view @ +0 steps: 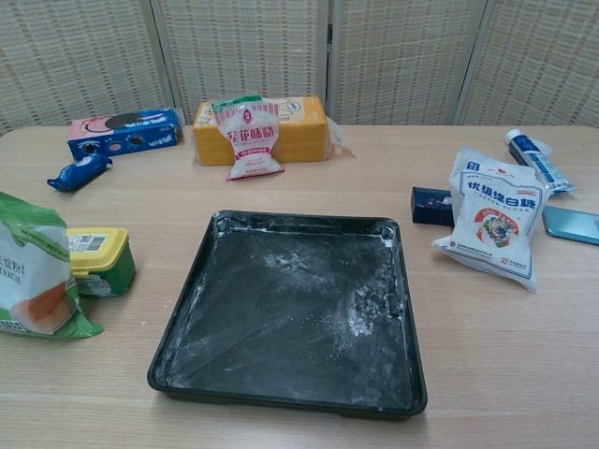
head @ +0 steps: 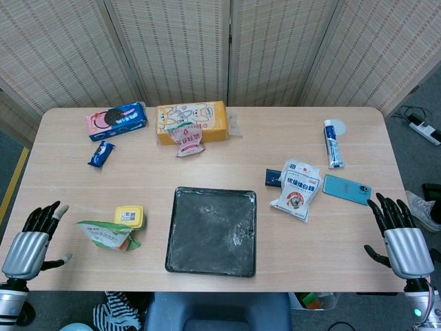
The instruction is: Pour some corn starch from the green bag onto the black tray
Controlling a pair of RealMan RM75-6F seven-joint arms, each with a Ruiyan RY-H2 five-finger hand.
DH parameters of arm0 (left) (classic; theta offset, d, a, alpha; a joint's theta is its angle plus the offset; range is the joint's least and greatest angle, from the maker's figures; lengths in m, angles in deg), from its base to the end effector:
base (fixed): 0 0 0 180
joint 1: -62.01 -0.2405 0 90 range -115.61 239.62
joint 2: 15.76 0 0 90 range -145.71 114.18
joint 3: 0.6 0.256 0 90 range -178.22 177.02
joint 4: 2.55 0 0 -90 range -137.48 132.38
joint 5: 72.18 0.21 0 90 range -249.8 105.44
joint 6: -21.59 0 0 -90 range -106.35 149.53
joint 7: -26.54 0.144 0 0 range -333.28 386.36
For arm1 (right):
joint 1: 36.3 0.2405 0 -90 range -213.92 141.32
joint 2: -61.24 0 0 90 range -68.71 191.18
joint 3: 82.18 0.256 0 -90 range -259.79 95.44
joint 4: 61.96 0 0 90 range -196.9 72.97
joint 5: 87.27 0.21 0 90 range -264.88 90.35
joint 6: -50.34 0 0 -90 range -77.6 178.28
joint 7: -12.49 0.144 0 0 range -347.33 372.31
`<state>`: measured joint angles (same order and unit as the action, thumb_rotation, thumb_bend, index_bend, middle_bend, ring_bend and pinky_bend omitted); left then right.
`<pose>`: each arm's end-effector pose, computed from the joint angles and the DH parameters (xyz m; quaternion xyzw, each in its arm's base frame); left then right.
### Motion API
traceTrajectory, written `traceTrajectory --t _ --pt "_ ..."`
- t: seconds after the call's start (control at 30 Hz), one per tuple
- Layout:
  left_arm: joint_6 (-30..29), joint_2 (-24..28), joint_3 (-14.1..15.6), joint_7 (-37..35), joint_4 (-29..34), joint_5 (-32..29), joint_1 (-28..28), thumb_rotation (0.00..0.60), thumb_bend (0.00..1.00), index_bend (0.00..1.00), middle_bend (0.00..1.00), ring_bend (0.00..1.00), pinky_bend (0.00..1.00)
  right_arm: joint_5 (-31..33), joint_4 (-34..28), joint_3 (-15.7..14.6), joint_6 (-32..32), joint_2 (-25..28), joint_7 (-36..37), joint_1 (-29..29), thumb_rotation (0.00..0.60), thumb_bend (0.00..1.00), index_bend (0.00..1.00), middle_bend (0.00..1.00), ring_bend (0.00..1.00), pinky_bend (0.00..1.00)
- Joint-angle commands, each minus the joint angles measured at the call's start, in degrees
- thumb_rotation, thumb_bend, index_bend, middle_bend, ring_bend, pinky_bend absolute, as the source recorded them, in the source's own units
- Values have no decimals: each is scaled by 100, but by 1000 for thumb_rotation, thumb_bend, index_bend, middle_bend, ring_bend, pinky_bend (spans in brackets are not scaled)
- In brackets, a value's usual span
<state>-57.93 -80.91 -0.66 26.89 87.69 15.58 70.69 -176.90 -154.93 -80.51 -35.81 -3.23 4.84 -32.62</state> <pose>-0.3104 0.1908 0.1358 -0.6479 -0.3931 -0.3604 0.5440 -0.3040 -0.1699 0.1522 0.6311 -0.3441 0.3600 0.5948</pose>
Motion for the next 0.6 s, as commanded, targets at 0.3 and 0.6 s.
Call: traceTrajectory --t 0.3,0.6 --pt "-26 -370 87 -2705 -964 288 71 600 176 0 0 0 0 -136 -27 -2 -133 180 357 -30 600 210 0 0 0 0" --pt "174 -1109 143 -3903 -2029 256 156 600 163 0 0 0 0 -329 -28 -33 -321 294 623 -86 600 210 0 0 0 0"
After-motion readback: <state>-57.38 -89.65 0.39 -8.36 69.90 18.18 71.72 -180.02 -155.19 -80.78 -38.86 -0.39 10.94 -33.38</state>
